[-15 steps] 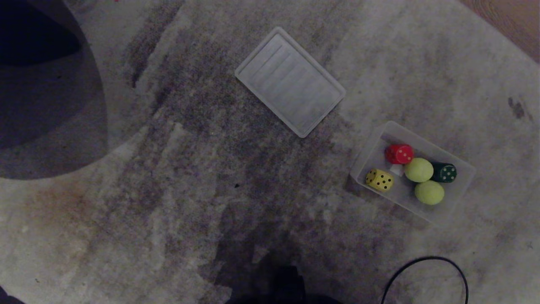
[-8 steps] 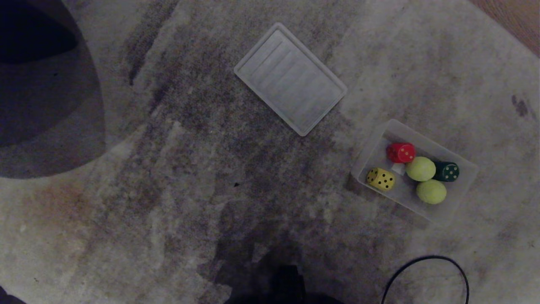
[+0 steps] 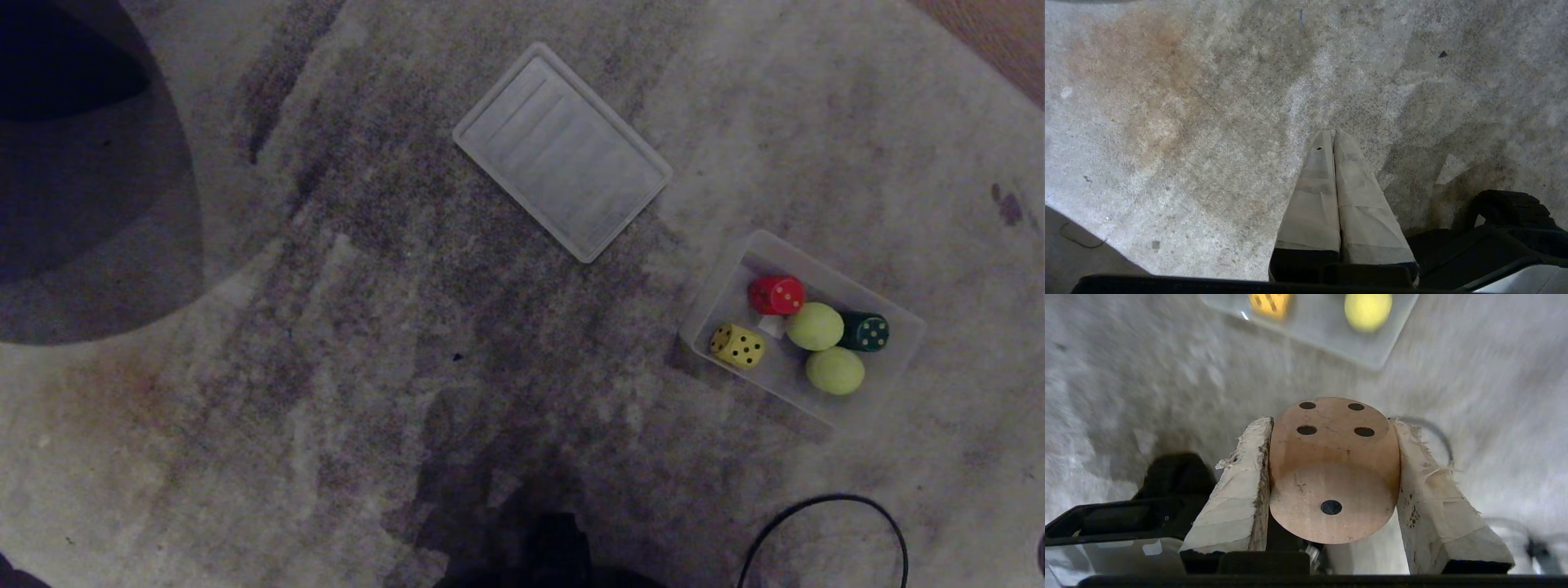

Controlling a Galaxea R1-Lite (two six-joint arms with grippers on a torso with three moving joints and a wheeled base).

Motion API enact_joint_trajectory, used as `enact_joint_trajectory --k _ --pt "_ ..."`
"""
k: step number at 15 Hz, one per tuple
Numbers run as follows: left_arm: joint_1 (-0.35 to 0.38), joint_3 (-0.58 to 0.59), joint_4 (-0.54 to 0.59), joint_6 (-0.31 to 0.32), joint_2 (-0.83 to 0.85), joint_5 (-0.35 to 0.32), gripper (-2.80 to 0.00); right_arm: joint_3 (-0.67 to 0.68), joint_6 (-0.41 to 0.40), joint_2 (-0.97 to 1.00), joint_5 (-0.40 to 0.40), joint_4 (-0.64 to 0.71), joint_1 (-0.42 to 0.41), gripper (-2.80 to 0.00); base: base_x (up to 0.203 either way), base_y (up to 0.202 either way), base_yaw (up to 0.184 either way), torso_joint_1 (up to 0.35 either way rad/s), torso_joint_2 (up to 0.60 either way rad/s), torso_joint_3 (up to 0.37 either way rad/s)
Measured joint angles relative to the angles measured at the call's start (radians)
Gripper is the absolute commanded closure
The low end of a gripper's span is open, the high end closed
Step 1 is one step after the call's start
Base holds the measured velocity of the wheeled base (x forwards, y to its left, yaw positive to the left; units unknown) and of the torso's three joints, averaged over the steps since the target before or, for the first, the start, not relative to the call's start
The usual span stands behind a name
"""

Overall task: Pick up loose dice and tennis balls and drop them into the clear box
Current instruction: Put the toys in the box

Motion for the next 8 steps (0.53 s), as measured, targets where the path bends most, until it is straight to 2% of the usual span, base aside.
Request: enact_joint_trajectory --k 4,8 --pt "0.000 0.000 0.000 0.000 0.000 0.000 0.00 -0.015 0.040 0.355 0.003 -0.191 0.003 0.00 0.000 0.000 0.000 0.000 0.00 0.000" --pt "0.000 0.000 0.000 0.001 0.000 0.000 0.00 -0.038 0.090 0.736 0.000 -0.455 0.001 0.00 0.000 0.000 0.000 0.000 0.00 0.000"
